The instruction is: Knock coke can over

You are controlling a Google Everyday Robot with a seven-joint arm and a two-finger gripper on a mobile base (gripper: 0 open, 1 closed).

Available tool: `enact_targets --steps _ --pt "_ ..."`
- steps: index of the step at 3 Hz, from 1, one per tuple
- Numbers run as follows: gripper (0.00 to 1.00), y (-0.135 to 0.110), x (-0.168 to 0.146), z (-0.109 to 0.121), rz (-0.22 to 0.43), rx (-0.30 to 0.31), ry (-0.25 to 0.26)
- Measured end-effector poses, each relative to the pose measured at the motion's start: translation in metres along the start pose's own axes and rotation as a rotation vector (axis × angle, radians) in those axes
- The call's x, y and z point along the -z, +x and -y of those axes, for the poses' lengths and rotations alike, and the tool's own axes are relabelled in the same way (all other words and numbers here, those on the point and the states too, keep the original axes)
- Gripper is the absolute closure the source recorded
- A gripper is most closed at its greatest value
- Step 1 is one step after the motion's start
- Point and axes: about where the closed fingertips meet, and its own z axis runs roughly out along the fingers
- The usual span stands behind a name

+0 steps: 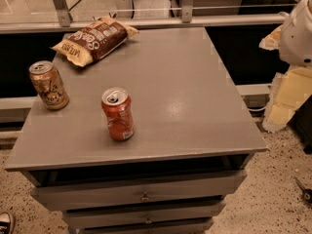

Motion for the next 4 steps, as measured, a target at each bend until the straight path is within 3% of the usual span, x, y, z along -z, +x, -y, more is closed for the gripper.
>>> enact_targets --steps 1,2,3,4 --pt "0.0 0.0 0.0 0.0 0.0 0.0 0.0" --pt "0.0 -0.02 -0.018 -0.008 0.068 -0.032 -0.033" --pt "0.0 -0.092 -0.067 -0.013 0.242 -0.105 -0.108" --pt "0.0 -0.142 -0.09 -0.012 0.345 -0.133 -0.138"
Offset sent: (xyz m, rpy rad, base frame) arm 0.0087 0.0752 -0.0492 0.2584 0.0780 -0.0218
